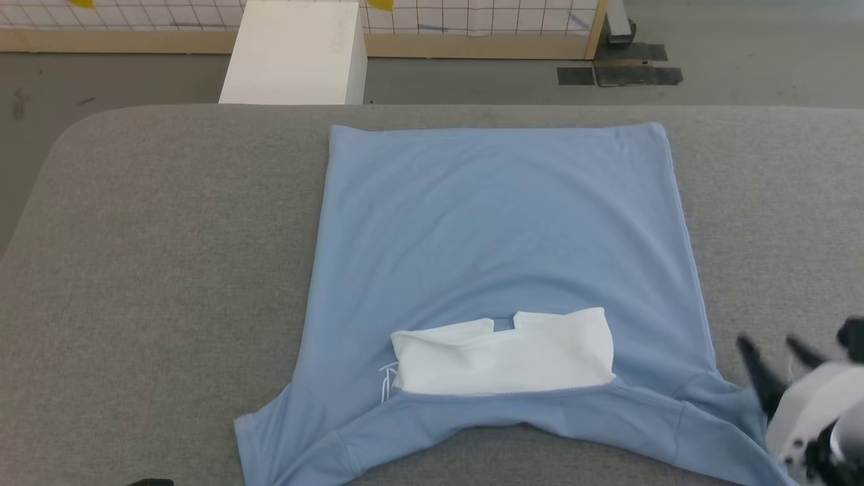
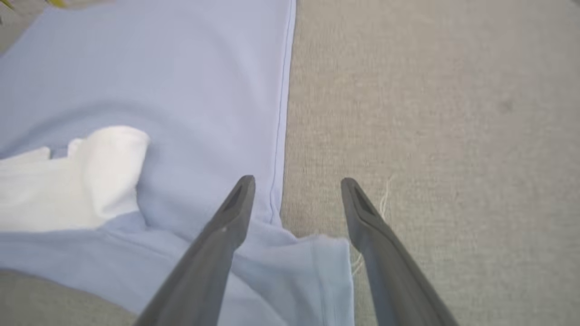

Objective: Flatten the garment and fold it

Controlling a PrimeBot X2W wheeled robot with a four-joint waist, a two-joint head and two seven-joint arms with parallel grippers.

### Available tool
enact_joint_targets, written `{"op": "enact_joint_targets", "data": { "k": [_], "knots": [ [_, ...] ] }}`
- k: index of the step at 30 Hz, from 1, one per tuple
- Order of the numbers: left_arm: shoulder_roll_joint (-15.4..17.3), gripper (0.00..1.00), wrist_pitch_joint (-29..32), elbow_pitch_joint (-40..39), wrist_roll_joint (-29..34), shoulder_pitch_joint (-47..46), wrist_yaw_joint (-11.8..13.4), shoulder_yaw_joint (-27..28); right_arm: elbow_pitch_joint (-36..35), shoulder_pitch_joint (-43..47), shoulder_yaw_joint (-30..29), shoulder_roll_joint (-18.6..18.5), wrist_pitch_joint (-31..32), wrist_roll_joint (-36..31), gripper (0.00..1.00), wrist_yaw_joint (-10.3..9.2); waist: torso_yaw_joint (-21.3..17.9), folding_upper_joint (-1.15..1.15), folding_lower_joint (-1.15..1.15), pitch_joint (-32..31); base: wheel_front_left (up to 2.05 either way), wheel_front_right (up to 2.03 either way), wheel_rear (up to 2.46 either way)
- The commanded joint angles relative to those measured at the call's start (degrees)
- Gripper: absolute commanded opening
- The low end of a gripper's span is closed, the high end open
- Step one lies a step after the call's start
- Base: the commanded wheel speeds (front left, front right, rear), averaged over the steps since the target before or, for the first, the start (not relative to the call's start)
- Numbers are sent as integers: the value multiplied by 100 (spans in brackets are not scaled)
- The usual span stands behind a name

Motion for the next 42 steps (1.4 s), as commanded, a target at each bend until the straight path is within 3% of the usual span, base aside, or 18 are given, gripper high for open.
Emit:
{"op": "enact_joint_targets", "data": {
  "k": [1,5,9,16,20,27,40,41,42],
  "knots": [
    [51,0,-13,-18,47,-72,-14,-22,-32,-303,-7,-22,-270,-56,100,-9,50,0,1,54,0,0,0],
    [16,0,-34,-170,70,-231,-7,-80,278,-1186,-54,7,-1075,-59,100,-9,143,0,1,258,0,0,0],
    [-8,0,-6,-381,107,-422,5,-166,1014,-2226,-10,-86,-1591,-134,100,-9,264,0,1,594,0,0,0],
    [-69,0,-41,-741,206,-741,38,-292,2560,-4119,11,-331,-1457,-217,100,-9,572,0,1,1314,0,0,0],
    [-142,0,-89,-866,255,-891,36,-395,3218,-5024,-19,-540,-1077,-461,100,-9,780,0,1,1725,0,0,0],
    [-279,0,-216,-949,343,-1117,9,-582,4015,-6132,-347,-755,107,-1089,100,-9,1111,0,1,2357,0,0,0],
    [-402,0,-378,-903,388,-1326,-12,-717,3927,-6670,-560,-829,2388,-1670,100,-9,1374,0,1,2905,0,0,0],
    [-402,0,-384,-887,395,-1331,-9,-723,3856,-6646,-565,-827,2583,-1723,45,-9,1379,0,1,2913,0,0,0],
    [-403,0,-389,-876,398,-1335,-8,-727,3780,-6624,-565,-828,2715,-1756,22,-9,1381,0,1,2918,0,0,0]
  ]
}}
